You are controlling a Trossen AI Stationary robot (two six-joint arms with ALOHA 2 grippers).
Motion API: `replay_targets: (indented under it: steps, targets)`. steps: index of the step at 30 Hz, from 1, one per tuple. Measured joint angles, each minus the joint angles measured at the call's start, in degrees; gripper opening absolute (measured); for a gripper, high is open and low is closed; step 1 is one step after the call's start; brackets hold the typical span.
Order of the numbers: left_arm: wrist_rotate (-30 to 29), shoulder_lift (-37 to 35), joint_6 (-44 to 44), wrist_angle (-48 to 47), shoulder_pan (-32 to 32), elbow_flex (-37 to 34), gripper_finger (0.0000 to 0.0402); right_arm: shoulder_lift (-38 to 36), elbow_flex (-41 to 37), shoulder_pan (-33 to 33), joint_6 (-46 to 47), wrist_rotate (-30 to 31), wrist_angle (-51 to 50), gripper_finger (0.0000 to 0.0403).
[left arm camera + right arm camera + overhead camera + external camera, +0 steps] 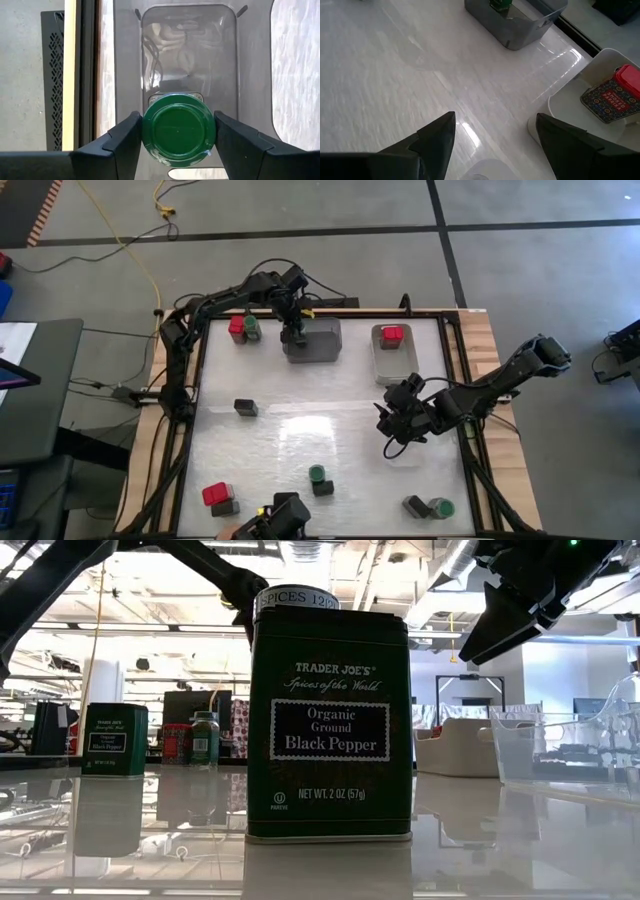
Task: Sort spices by type
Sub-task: Put the middle left green seasoning bottle into the black bin, then move the bottom right green seasoning bottle to the center of the table
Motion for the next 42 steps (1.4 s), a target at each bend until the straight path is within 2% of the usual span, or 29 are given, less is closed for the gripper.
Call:
replay_targets:
  steps: [15,27,37,42]
  targets:
    - [0.02,0.0,0.53,0.02,0.0,0.0,0.0224,0.0,0.0,0.0,0.01,0.0,0.01,0.0306]
    - [0.0,0.0,2.2,-0.02,0.0,0.0,0.0291,0.0,-0.02,0.0,0.0,0.0,0.01,0.0306]
    - [-1.39,0.02,0.78,-0.79,-0.12,1.06,0.0295,0.0,-0.02,0.0,0.02,0.0,0.01,0.0306]
    - [-2.09,0.02,0.05,-4.59,-0.21,3.64,0.0295,0.0,-0.02,0.0,0.02,0.0,0.01,0.0306]
